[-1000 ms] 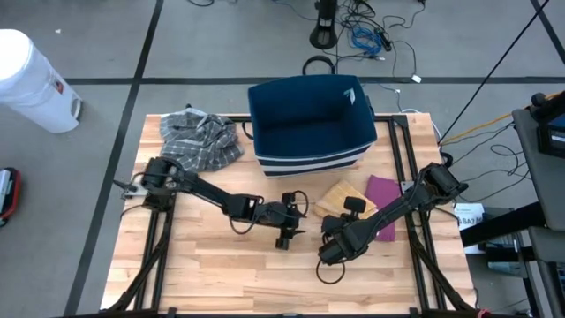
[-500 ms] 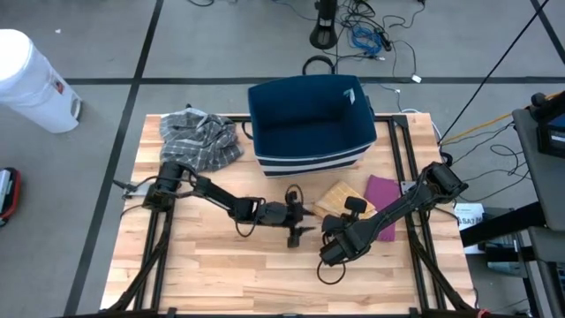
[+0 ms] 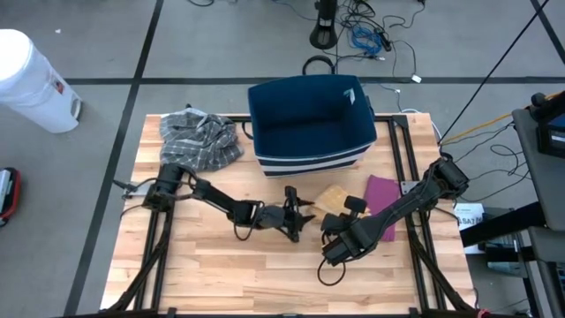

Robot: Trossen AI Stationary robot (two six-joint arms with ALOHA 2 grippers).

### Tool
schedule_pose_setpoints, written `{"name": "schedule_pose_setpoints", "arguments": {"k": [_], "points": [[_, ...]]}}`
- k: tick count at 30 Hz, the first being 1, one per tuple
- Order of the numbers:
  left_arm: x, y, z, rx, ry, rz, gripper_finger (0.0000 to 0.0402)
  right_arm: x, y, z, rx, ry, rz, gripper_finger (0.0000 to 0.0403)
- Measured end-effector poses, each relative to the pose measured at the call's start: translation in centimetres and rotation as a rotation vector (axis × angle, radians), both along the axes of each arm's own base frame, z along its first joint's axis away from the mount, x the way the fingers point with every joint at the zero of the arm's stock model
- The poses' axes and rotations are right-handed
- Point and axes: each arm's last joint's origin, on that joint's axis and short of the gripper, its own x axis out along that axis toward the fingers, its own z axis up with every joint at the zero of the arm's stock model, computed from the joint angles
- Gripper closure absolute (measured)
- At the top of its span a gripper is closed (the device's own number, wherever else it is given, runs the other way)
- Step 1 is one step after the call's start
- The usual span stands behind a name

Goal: Fold towel
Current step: Fold the yellow towel

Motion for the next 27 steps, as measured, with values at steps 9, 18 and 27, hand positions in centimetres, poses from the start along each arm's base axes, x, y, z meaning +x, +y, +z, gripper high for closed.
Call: {"name": "schedule_pose_setpoints", "arguments": {"k": [9,18,27], "points": [[0.1,0.3,-0.2,-0.076,0.018,-0.112,0.0179,0.3,-0.1,0.0,-0.007,-0.028,0.003,0.0402],[0.0,-0.4,0.1,0.095,0.016,-0.071,0.0179,-0.2,0.6,0.8,0.018,-0.079,-0.006,0.0402],[0.4,0.7,0.3,0.017,-0.009,-0.223,0.0179,-0.6,0.7,1.9,0.051,-0.14,-0.003,0.0402]]}}
